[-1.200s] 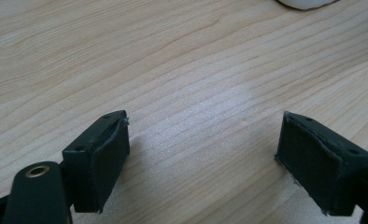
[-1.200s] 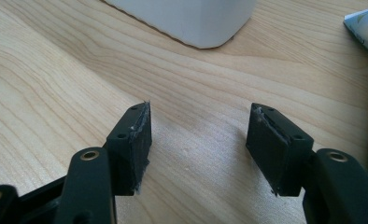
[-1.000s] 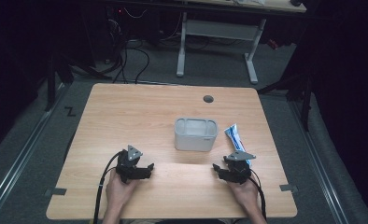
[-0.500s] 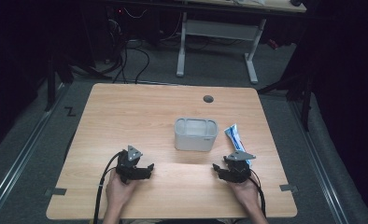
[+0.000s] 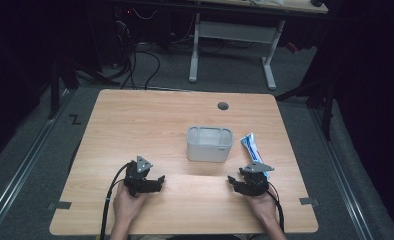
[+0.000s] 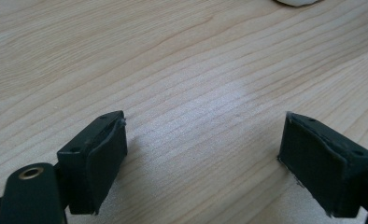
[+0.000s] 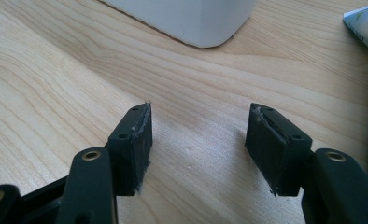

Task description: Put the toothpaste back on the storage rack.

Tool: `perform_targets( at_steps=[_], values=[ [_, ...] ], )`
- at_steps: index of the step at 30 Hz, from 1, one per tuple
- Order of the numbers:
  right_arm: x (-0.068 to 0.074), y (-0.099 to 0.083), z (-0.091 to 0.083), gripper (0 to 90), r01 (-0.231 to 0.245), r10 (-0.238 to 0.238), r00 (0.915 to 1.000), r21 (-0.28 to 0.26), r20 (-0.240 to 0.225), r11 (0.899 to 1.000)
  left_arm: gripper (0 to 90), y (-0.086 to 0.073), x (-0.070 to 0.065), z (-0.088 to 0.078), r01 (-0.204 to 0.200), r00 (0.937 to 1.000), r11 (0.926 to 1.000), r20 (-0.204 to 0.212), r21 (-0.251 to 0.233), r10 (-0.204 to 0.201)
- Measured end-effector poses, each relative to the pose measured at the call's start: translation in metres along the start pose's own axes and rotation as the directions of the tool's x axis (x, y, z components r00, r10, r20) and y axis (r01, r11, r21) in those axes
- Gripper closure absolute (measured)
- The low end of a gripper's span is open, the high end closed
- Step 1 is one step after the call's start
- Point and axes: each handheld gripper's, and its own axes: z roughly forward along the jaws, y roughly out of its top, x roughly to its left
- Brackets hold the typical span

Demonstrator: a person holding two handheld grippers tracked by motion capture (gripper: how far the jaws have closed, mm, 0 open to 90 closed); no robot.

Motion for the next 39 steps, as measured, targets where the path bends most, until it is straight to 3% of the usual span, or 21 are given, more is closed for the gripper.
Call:
perform_targets(
  at_steps=[16, 39],
  values=[
    [-0.002, 0.001, -0.006, 45.9, -0.009, 0.010, 0.9999, -0.030, 0.006, 1.000, 15.7, 0.000, 0.000, 0.000, 0.001, 1.0000, 1.0000, 0.001, -0.001, -0.001],
    [-0.005, 0.000, -0.027, 48.5, -0.032, 0.032, 0.9995, -0.066, -0.009, 0.997, 15.8, 0.000, 0.000, 0.000, 0.001, 1.0000, 1.0000, 0.001, -0.001, -0.001]
  ],
)
